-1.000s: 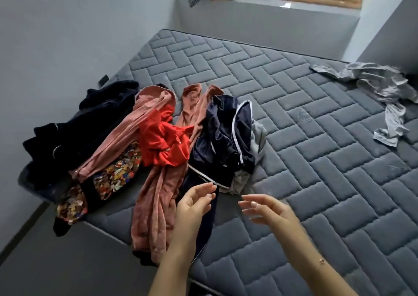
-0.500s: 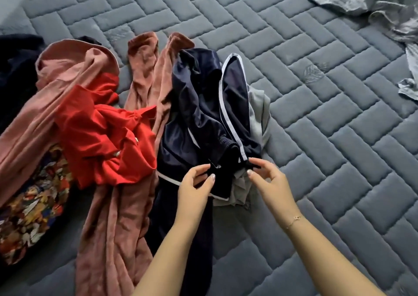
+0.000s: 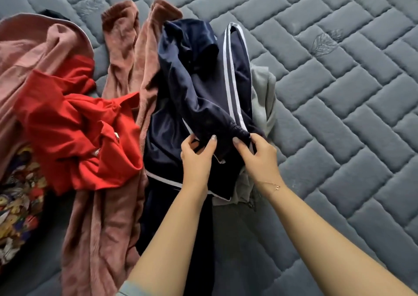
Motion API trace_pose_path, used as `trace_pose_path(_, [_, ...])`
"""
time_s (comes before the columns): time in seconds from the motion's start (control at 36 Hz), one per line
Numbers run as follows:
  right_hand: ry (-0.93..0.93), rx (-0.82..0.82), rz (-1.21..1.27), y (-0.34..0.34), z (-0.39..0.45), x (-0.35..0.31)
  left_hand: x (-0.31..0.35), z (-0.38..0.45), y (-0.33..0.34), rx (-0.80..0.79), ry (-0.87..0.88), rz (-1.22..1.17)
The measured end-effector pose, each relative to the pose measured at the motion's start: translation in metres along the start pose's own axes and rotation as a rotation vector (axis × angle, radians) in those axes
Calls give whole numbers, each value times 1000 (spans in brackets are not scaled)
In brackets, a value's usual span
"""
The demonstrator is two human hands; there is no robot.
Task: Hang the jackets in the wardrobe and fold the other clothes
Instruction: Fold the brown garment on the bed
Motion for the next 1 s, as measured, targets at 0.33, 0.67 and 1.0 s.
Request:
trace_pose_path(0.33, [262, 128, 773, -84, -82, -4, 16, -64, 29, -32, 104, -73])
trace_pose_path(0.67, [414, 407, 636, -263, -140, 78, -51, -211, 172, -91, 63, 77])
trace_pose_path(1.0, [709, 378, 289, -396, -215, 239, -169, -273, 255, -360, 72, 714])
Point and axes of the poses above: each hand's wrist, its own z-axis towards the middle knuckle, its own y-axis out of the palm, x = y × z, the point moved 1 cm from there along z, towards the middle knuckle, and after that the axes turned 6 degrees about -y, right-handed, at the moved point
